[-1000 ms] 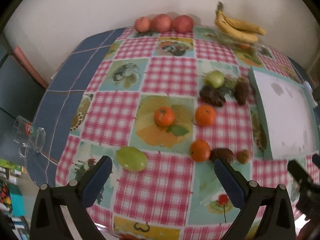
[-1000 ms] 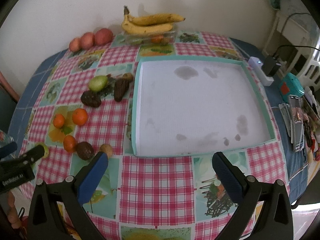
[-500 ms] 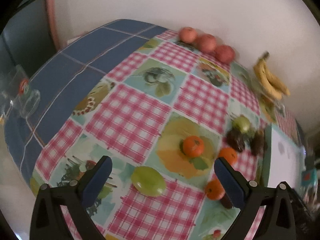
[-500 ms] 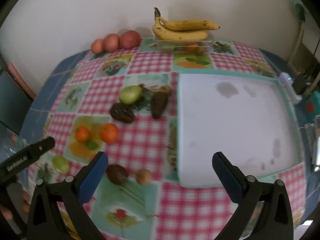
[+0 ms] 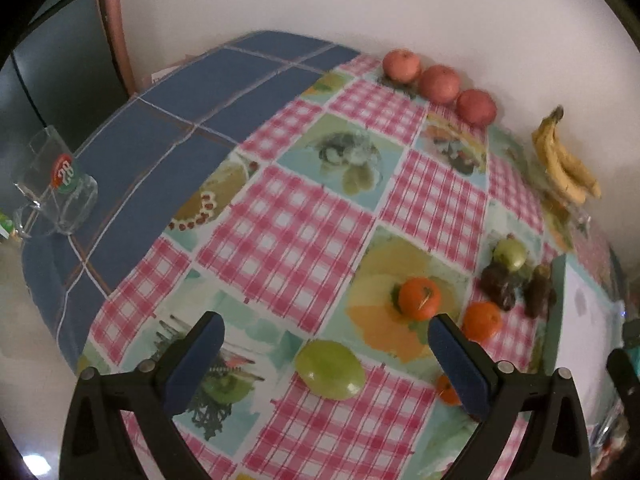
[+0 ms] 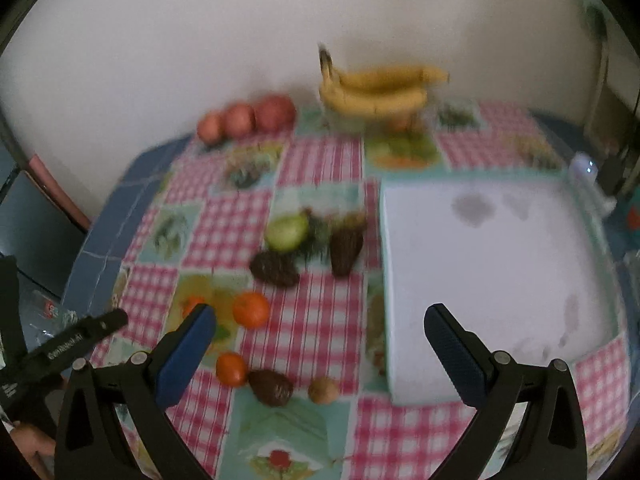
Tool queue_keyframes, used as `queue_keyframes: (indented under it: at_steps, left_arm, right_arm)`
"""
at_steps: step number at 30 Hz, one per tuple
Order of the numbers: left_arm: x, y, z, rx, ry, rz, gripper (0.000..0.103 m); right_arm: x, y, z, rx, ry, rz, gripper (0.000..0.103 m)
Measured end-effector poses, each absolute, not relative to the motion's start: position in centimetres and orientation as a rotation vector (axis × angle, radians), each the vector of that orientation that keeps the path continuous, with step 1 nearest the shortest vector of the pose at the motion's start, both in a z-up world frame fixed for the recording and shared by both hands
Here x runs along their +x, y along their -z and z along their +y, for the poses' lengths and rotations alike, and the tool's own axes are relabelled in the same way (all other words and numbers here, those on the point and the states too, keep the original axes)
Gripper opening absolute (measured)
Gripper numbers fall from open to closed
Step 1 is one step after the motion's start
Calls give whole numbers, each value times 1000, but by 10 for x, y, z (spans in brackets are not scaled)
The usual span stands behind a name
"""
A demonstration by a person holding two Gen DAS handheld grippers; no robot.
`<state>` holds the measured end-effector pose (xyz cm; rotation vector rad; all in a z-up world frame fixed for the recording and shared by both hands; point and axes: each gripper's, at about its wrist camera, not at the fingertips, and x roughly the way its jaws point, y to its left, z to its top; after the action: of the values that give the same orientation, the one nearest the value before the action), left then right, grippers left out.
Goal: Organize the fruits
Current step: 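Grasp the green pear with the left tool while the right tool grasps the small brown round fruit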
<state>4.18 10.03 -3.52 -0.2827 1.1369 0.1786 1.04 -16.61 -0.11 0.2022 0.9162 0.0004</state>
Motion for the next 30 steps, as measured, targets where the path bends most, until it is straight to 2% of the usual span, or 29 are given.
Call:
queue_keyframes:
  at_steps: [2, 3, 5, 7, 9, 11, 14, 17, 30]
  left_arm:
    - [43, 42, 98, -302, -158, 1173, 99]
    - [43, 45, 98, -314, -149, 1187, 94]
    - [43, 54, 98, -349, -133, 1228, 92]
    - [42, 62, 100, -404, -122, 1265, 91]
    - [41, 70, 100, -431, -121, 1298, 88]
    - [42, 75, 98, -428, -127, 1326, 83]
    - [44, 86, 95, -434, -137, 1375, 81]
    - [46, 97, 92, -434, -145, 1424, 71]
    - [74, 114, 23, -215, -204, 1471, 71]
  right_arm:
    - [10, -1, -166, 191, 2, 915, 101]
    - [10, 0, -167, 196, -4, 924, 99]
    - [12, 5, -167, 219, -31, 962, 83]
    - [13, 12, -167, 234, -41, 996, 72]
    - [13, 19, -166, 239, -51, 1037, 70]
    - [13, 30, -162, 230, -54, 1082, 61]
    - [16, 51, -158, 238, -69, 1173, 58]
    - [17, 69, -156, 233, -60, 1244, 54]
    - [16, 101, -151, 146, -26, 1372, 52]
